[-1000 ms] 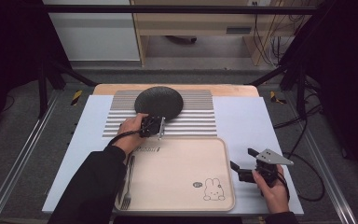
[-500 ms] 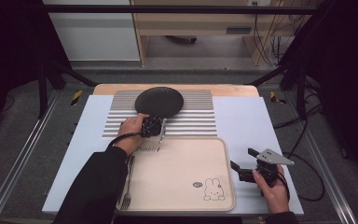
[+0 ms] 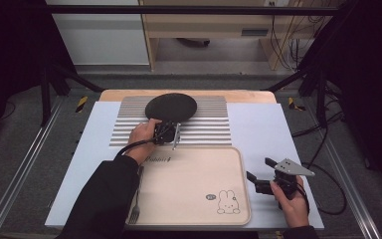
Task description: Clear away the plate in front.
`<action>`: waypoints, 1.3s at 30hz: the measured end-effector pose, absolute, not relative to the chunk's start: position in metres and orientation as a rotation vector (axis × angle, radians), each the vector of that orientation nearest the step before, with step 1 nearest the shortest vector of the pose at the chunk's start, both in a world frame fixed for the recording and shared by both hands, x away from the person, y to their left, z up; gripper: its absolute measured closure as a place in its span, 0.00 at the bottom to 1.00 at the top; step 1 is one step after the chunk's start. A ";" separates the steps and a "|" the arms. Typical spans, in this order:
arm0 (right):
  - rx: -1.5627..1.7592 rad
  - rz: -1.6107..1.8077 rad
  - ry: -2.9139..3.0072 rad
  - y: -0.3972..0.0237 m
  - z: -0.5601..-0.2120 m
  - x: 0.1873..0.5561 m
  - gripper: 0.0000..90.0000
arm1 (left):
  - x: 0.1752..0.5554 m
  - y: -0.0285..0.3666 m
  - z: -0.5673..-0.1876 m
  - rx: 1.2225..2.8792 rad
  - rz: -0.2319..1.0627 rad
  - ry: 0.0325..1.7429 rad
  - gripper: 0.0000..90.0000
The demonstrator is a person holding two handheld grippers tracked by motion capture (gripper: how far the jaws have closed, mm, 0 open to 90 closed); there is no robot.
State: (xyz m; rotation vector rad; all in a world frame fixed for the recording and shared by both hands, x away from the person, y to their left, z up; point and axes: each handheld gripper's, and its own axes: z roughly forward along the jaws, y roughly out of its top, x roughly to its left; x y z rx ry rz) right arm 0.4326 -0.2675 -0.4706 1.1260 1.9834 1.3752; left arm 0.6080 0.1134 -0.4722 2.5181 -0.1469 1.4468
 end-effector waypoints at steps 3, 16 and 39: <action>1.126 1.375 1.981 -0.268 -0.470 0.432 0.11 | 0.603 0.112 -0.470 2.512 1.443 -0.160 0.97; 1.123 1.372 1.977 -0.267 -0.469 0.431 0.11 | 0.549 0.108 -0.450 2.376 1.442 -0.339 0.97; 1.134 1.314 1.989 -0.267 -0.471 0.432 0.09 | 0.479 0.130 -0.447 2.281 1.447 -0.494 0.96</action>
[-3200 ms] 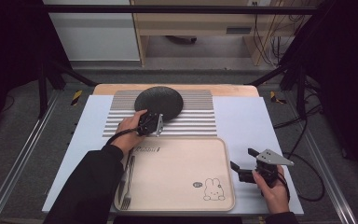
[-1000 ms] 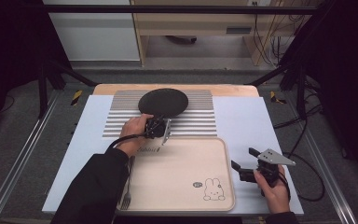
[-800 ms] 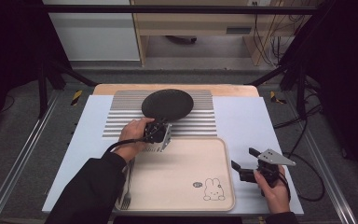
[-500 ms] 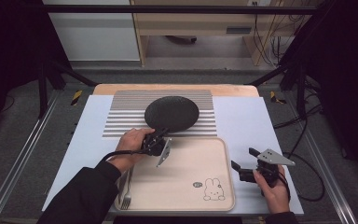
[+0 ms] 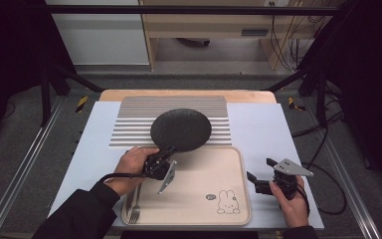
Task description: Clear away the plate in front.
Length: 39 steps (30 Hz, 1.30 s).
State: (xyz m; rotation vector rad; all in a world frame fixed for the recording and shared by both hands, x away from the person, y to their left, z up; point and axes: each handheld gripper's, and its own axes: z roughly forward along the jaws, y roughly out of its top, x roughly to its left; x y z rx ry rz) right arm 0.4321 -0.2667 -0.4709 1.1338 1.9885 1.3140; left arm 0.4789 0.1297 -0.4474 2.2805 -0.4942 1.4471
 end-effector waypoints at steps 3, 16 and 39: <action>1.136 1.317 1.991 -0.267 -0.471 0.432 0.09 | 0.474 0.132 -0.445 2.276 1.444 -0.489 0.96; 1.146 1.326 1.982 -0.267 -0.471 0.432 0.09 | 0.443 0.135 -0.444 2.261 1.424 -0.504 0.96; 1.144 1.318 1.981 -0.267 -0.471 0.432 0.09 | 0.393 0.137 -0.454 2.282 1.340 -0.627 0.95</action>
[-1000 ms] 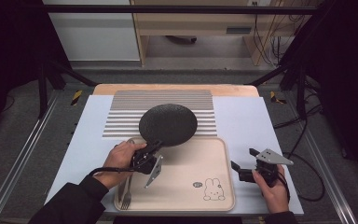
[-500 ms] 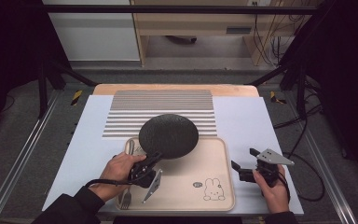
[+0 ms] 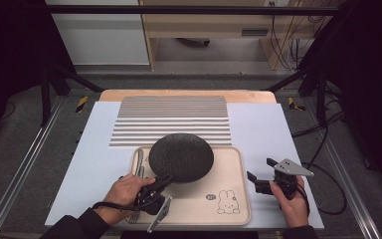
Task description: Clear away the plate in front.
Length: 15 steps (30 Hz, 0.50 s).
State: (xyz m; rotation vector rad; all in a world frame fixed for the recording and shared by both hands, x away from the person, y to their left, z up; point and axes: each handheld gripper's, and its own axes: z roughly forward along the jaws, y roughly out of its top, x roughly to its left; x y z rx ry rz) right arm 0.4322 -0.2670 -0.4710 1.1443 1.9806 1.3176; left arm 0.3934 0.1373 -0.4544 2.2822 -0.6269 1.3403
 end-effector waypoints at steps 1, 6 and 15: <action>1.143 1.316 1.981 -0.267 -0.471 0.432 0.09 | 0.391 0.137 -0.455 2.282 1.330 -0.625 0.95; 1.142 1.310 1.985 -0.266 -0.471 0.432 0.09 | 0.381 0.134 -0.458 2.271 1.319 -0.647 0.95; 1.143 1.307 1.984 -0.267 -0.471 0.432 0.09 | 0.373 0.133 -0.464 2.257 1.306 -0.663 0.95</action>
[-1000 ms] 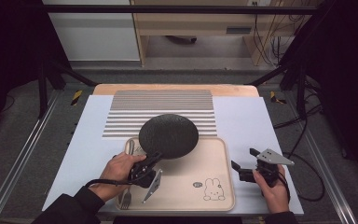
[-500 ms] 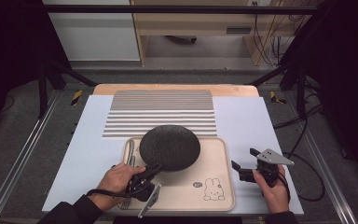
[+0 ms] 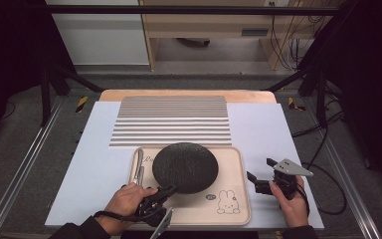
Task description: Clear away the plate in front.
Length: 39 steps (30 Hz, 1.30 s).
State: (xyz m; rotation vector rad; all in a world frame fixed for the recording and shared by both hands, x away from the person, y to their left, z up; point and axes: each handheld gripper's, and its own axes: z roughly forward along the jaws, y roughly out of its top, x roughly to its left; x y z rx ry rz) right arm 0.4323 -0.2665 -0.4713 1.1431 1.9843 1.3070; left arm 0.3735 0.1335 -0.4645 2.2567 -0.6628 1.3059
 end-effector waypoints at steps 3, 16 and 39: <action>1.144 1.311 1.982 -0.267 -0.471 0.432 0.09 | 0.370 0.135 -0.467 2.252 1.307 -0.664 0.95; 1.146 1.308 1.982 -0.267 -0.471 0.432 0.09 | 0.359 0.136 -0.470 2.246 1.306 -0.669 0.95; 1.158 1.301 1.986 -0.267 -0.472 0.433 0.09 | 0.355 0.138 -0.474 2.295 1.247 -0.654 0.96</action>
